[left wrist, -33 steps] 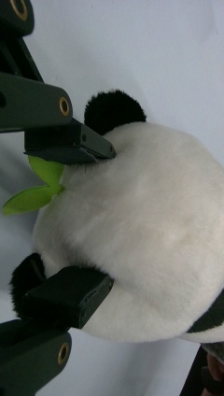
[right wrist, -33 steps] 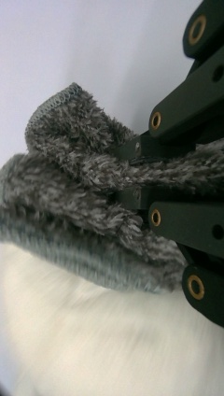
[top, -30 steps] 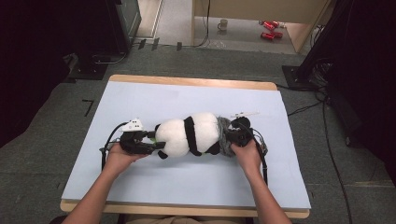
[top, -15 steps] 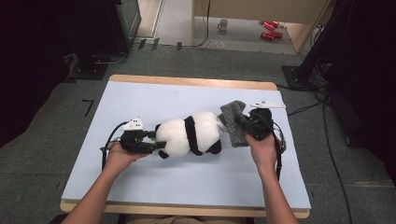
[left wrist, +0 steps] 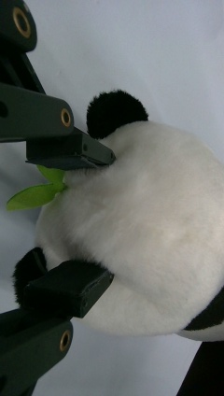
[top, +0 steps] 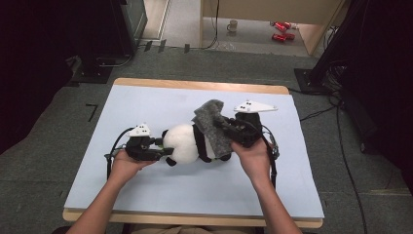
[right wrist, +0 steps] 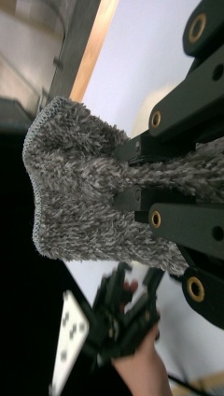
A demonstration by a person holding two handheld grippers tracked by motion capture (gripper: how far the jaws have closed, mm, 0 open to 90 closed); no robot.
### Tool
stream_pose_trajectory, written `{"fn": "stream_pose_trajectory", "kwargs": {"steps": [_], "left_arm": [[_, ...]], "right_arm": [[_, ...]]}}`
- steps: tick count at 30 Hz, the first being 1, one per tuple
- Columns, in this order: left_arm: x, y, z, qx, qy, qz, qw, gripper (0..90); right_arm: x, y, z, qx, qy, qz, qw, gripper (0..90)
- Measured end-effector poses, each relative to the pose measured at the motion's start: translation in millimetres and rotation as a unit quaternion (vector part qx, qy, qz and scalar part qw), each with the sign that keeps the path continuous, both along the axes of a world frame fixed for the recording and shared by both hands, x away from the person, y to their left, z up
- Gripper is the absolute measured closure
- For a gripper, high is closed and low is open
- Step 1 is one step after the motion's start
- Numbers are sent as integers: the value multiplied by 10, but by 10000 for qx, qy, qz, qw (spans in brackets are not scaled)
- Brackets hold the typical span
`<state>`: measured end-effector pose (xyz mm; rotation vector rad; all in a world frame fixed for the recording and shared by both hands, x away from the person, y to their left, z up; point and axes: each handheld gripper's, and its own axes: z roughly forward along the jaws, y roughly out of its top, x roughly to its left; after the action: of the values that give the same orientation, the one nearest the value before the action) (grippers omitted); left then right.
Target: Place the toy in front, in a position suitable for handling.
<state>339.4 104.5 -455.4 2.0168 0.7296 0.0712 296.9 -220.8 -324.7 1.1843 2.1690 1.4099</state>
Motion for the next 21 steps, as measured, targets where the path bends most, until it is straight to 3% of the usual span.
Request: {"fn": "stream_pose_trajectory", "kwargs": {"steps": [2, 5, 9, 12, 15, 17, 21], "left_arm": [[-1, 2, -3, -26, 10, 19, 10000, 465], [-4, 1, -3, -35, 19, 37, 10000, 467], [2, 1, 2, -45, 39, 39, 10000, 470], [11, 7, 2, -64, 77, 39, 9999, 471], [12, 10, 2, -68, 82, 37, 9999, 475], [11, 9, 4, -68, 88, 44, 9999, 475], [5, 1, 8, -47, 84, 48, 9999, 483]], "right_arm": [[-43, 172, -6, 63, 43, 308, 9995, 813], [-80, 293, -31, 86, 80, 505, 9987, 813], [-153, 578, -177, 50, 222, 917, 9955, 813], [-162, 659, -252, 26, 328, 1017, 9943, 813], [-135, 760, -467, -8, 565, 1115, 9922, 814], [-127, 771, -509, 19, 621, 1125, 9917, 814], [-78, 828, -749, -93, 783, 1113, 9907, 813]]}}
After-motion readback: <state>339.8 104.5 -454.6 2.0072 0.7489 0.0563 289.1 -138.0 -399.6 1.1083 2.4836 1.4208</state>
